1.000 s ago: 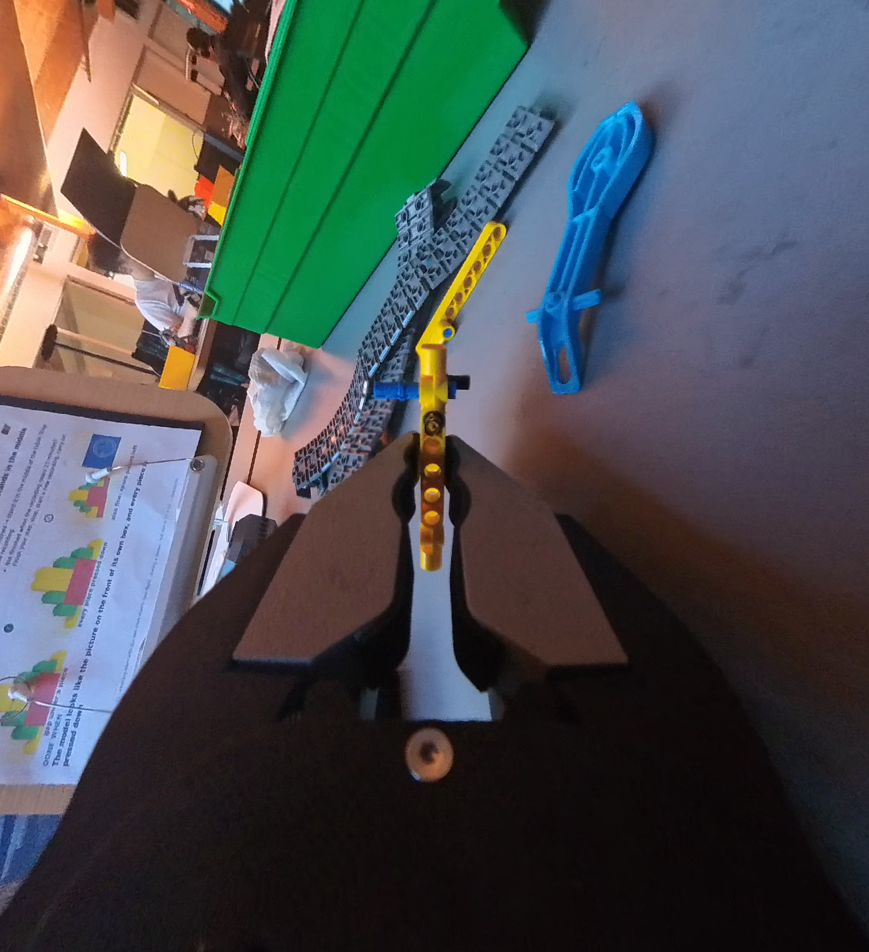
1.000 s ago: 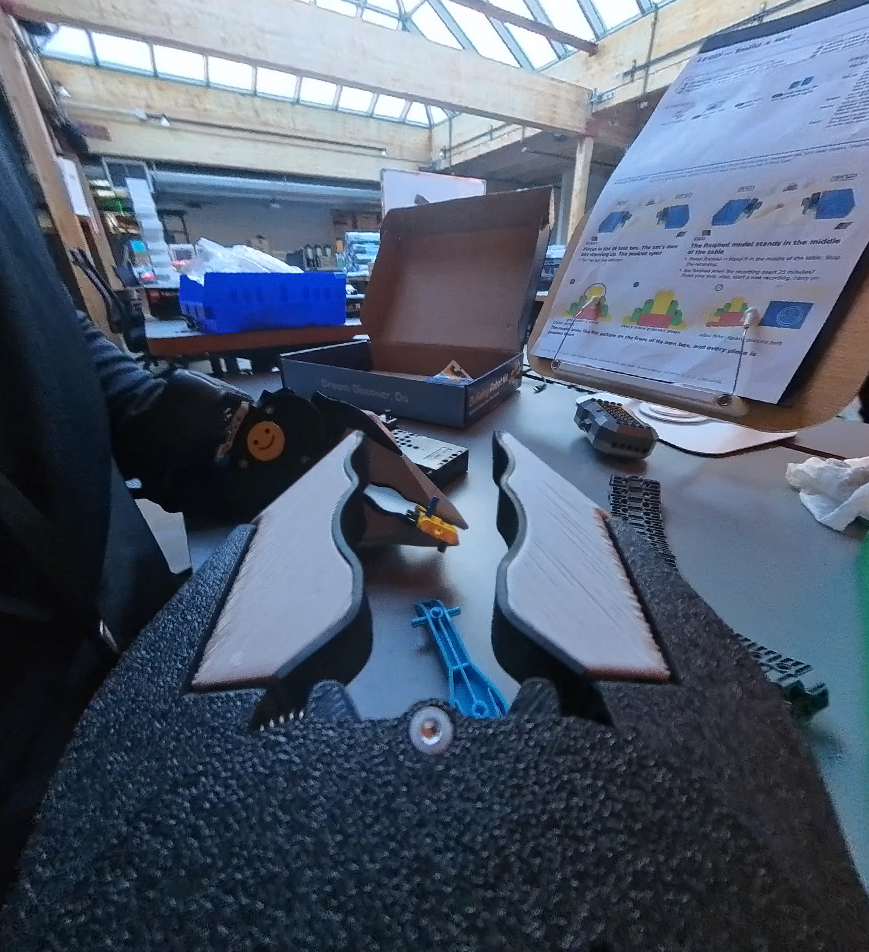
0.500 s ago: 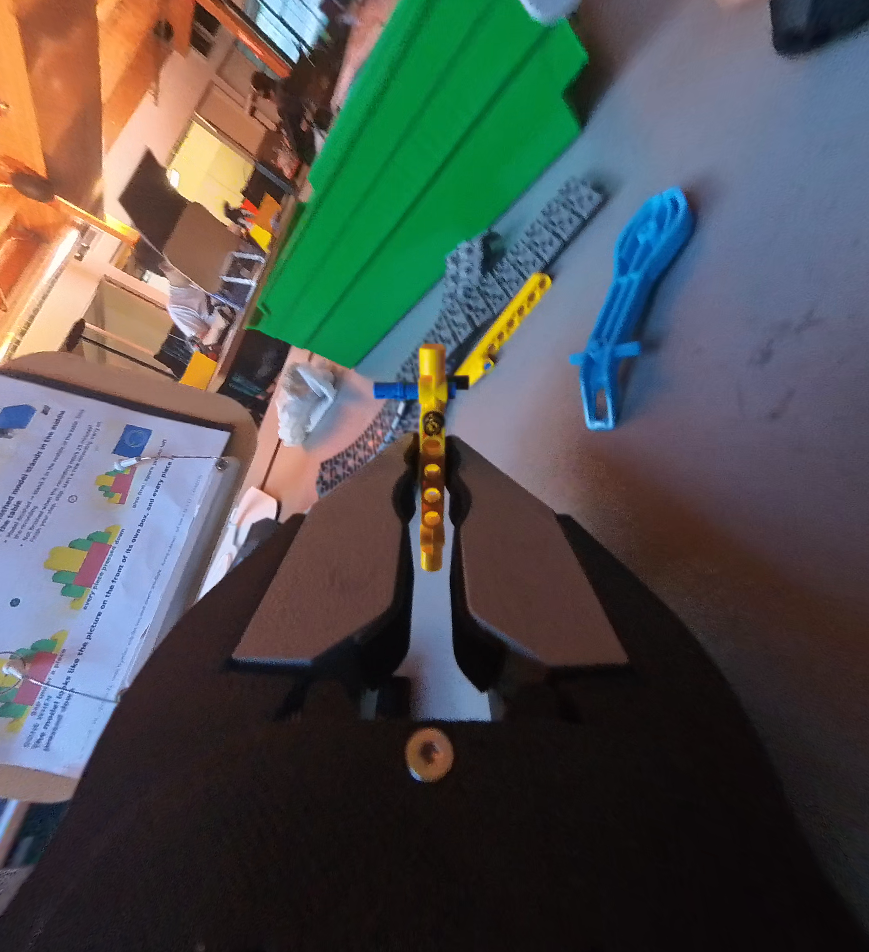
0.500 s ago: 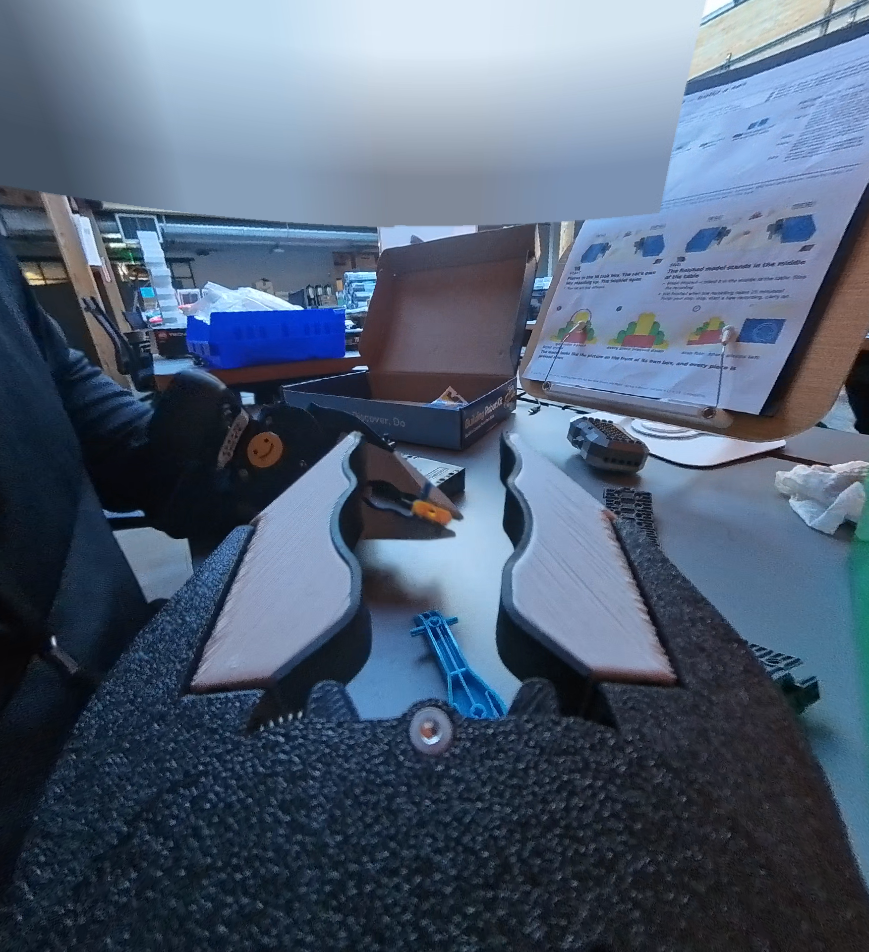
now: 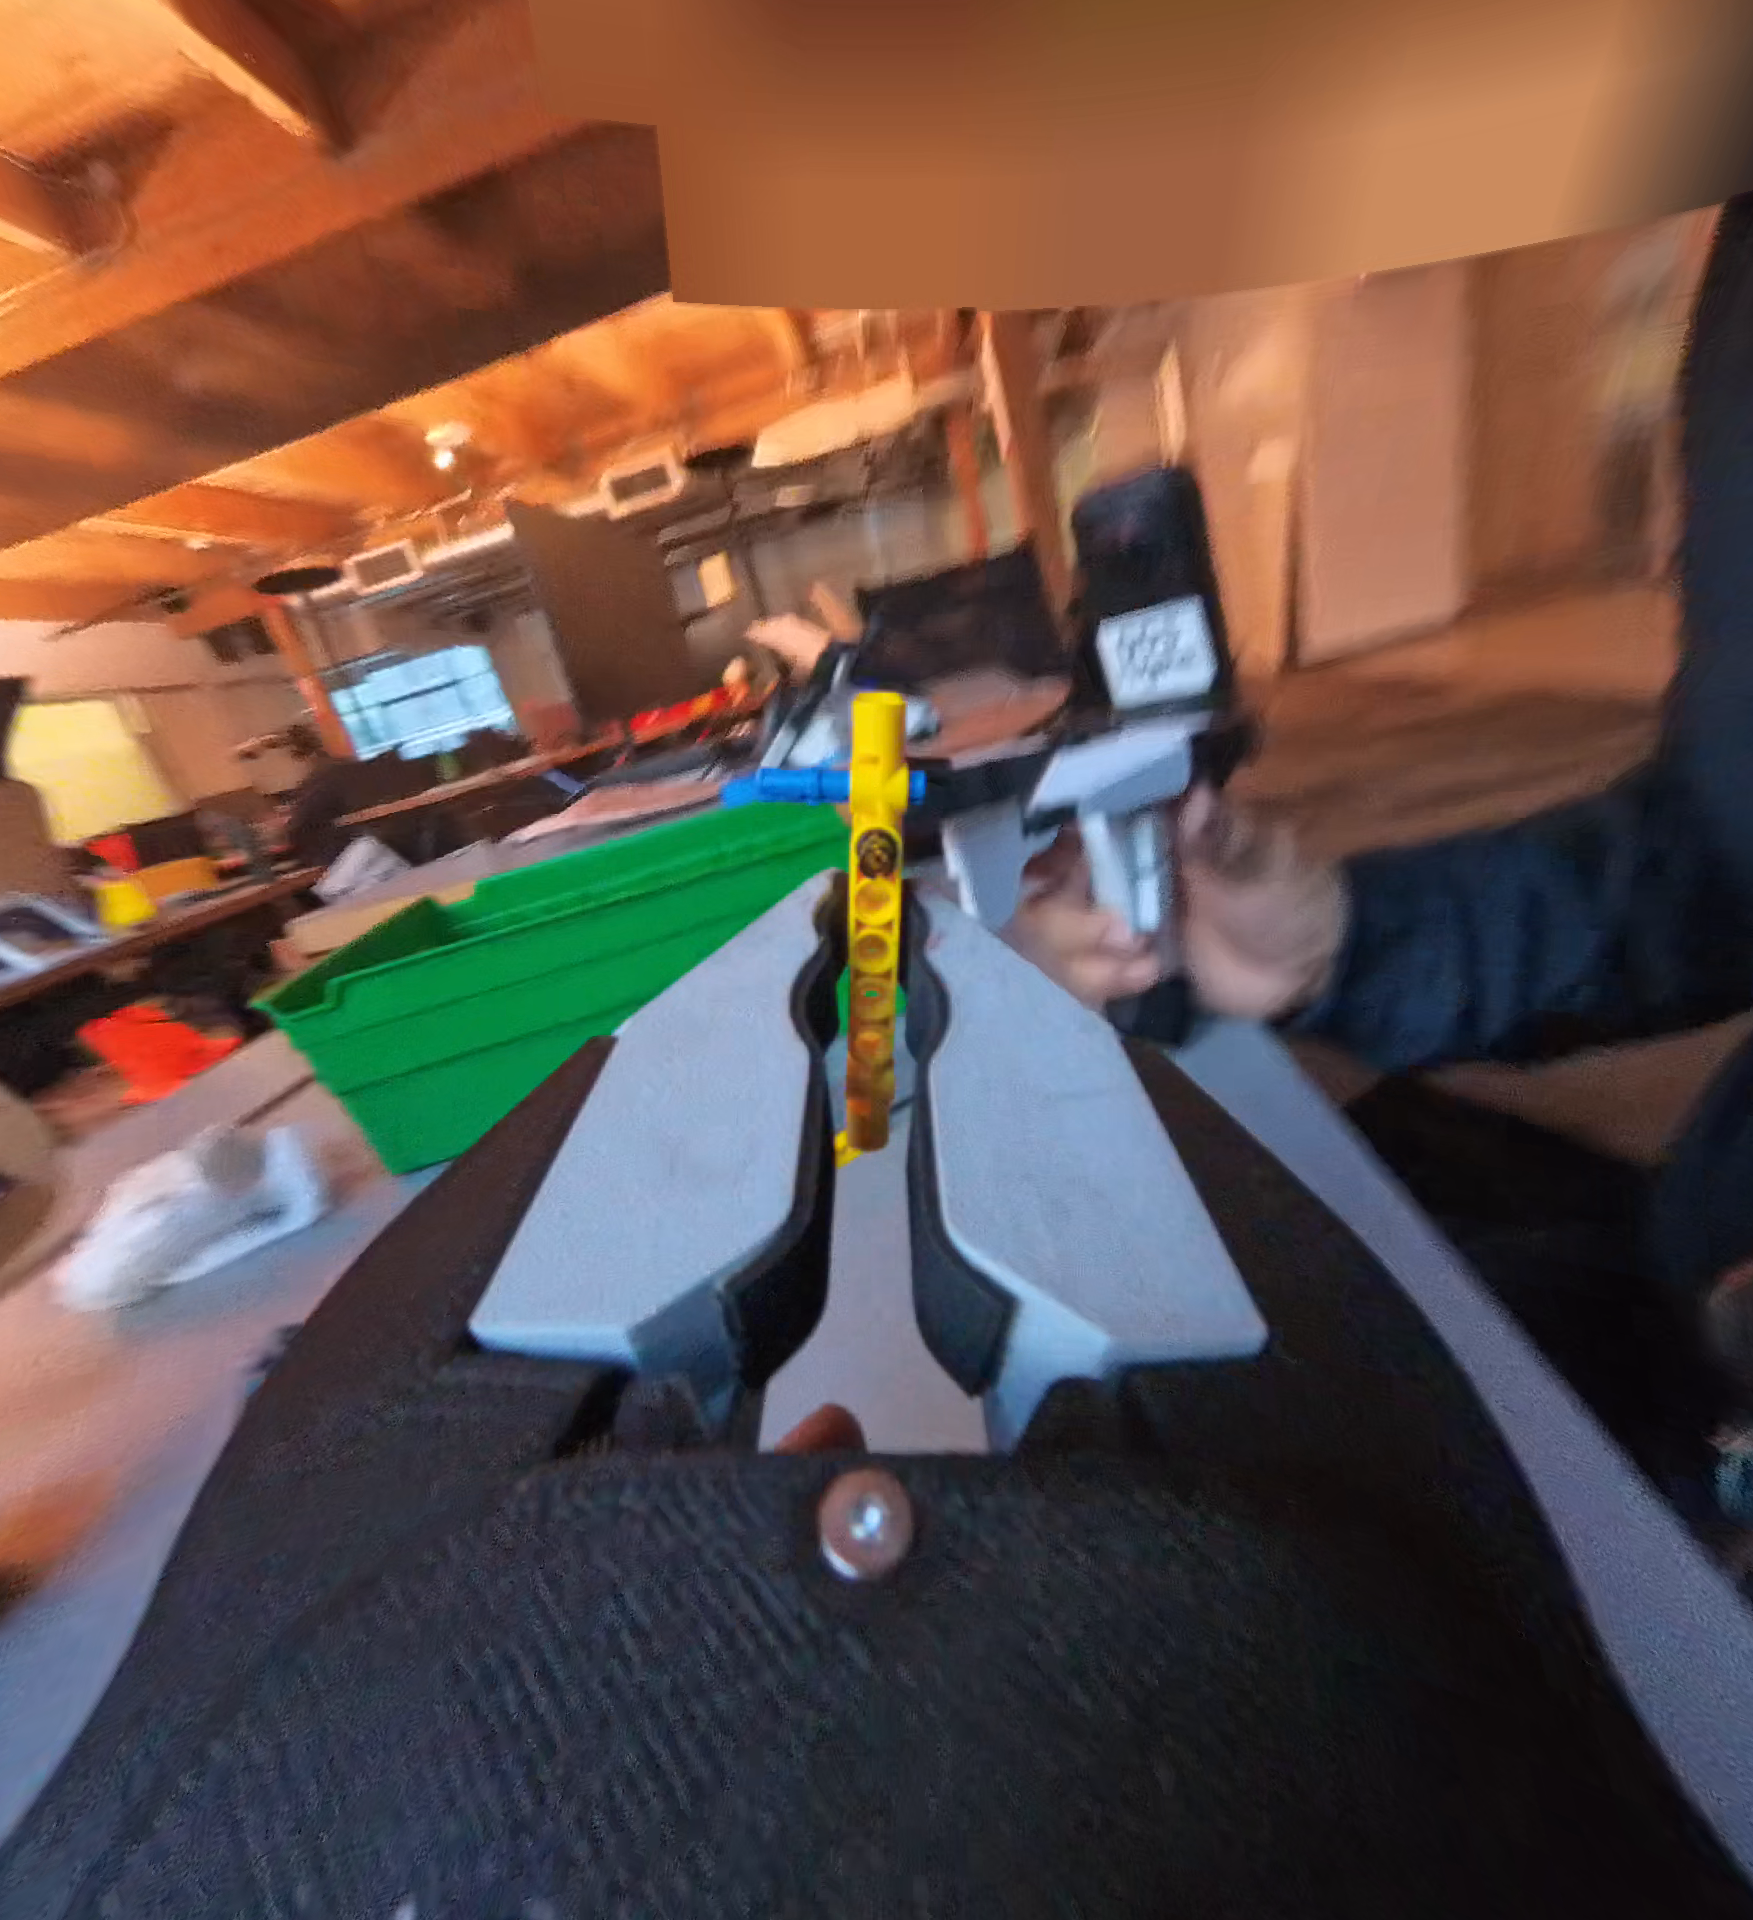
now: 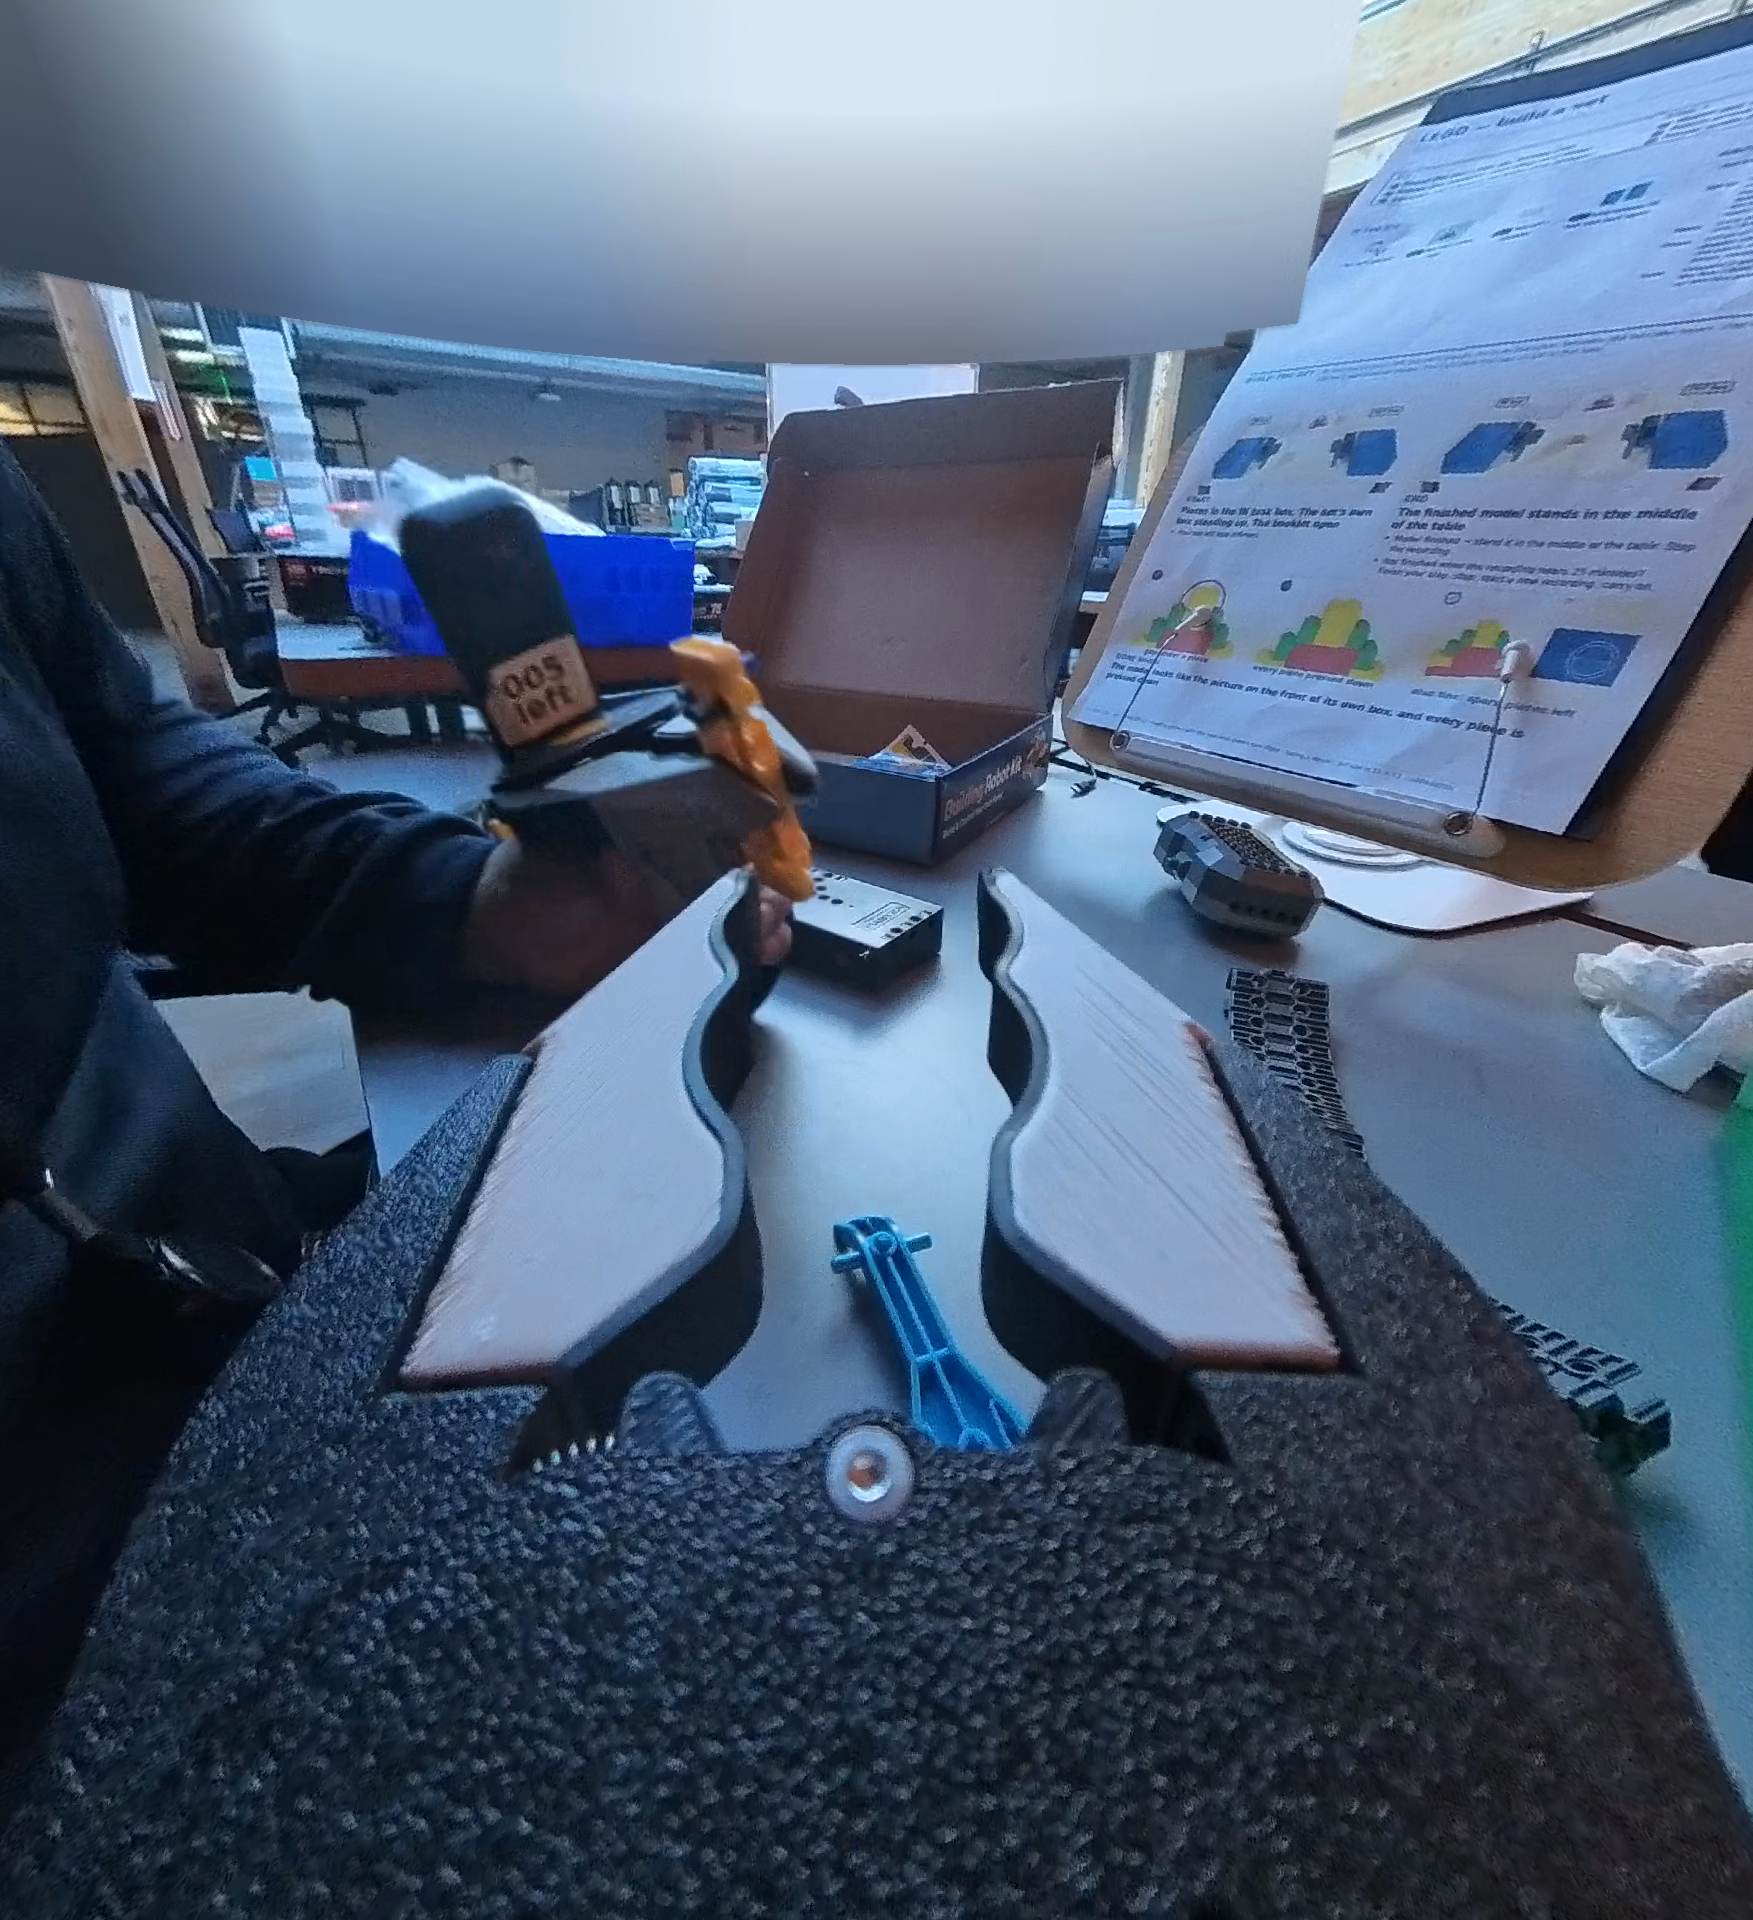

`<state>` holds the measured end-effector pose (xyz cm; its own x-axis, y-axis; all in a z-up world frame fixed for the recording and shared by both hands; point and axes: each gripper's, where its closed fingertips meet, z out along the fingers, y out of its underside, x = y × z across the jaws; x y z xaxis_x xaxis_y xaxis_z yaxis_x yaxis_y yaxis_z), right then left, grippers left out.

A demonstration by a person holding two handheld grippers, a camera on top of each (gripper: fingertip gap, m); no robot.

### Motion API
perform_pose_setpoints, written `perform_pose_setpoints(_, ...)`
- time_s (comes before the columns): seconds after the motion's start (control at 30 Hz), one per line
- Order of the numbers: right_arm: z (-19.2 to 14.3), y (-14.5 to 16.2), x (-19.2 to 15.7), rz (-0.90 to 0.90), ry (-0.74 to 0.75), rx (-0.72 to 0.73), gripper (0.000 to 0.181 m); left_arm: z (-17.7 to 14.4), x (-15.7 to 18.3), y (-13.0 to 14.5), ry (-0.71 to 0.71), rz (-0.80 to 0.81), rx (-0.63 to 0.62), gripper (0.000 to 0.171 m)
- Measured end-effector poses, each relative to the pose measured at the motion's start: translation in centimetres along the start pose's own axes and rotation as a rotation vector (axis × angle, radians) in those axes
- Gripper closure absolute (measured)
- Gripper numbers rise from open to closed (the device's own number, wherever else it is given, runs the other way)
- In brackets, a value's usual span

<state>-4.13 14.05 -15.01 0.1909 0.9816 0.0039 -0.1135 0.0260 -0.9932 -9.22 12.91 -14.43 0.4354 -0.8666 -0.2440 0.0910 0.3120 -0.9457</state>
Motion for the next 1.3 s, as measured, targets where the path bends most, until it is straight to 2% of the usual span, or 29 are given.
perform_pose_setpoints(0.07, -0.1, -0.1, 0.3, 0.029, -0.001, 0.012, 0.143, -0.7, -0.2, -1.5, 0.069, -0.148, 0.108, 0.166)
perform_pose_setpoints(0.27, -0.1, -0.1, 0.3, 0.036, -0.005, 0.012, 0.143, -2.0, 0.0, -4.1, 0.168, -0.292, 0.292, 0.166)
perform_pose_setpoints(0.43, -0.2, -0.3, 0.3, 0.036, -0.007, 0.020, 0.143, -2.5, -0.4, -4.6, 0.166, -0.303, 0.328, 0.166)
perform_pose_setpoints(0.63, -0.4, -0.4, 0.3, 0.040, -0.014, 0.033, 0.143, -2.1, 0.0, -4.2, 0.171, -0.286, 0.293, 0.166)
perform_pose_setpoints(0.67, -0.3, -0.4, 0.2, 0.037, -0.019, 0.031, 0.143, -1.7, 0.0, -3.4, 0.154, -0.267, 0.243, 0.166)
perform_pose_setpoints(0.83, 0.1, 0.2, -0.8, 0.127, -0.100, -0.035, 0.159, -0.1, -1.7, 2.7, -0.094, 0.037, -0.248, 0.166)
perform_pose_setpoints(0.93, 0.6, 0.0, -1.4, 0.272, -0.148, -0.061, 0.165, -1.3, -3.4, 6.7, -0.241, 0.368, -0.627, 0.166)
perform_pose_setpoints(1.0, 1.1, 0.4, -1.4, 0.314, -0.133, -0.111, 0.172, -1.9, -3.5, 9.0, -0.251, 0.504, -0.826, 0.166)
perform_pose_setpoints(1.07, 1.9, 1.7, -0.9, 0.307, -0.069, -0.199, 0.170, -2.2, -3.2, 10.6, -0.232, 0.597, -0.929, 0.166)
perform_pose_setpoints(1.17, 3.0, 4.6, 0.2, 0.295, 0.026, -0.361, 0.154, -2.8, -3.0, 11.9, -0.215, 0.664, -1.033, 0.166)
perform_pose_setpoints(1.3, 4.6, 7.1, -0.2, 0.298, 0.024, -0.499, 0.159, -3.6, -3.1, 12.4, -0.226, 0.737, -1.101, 0.166)
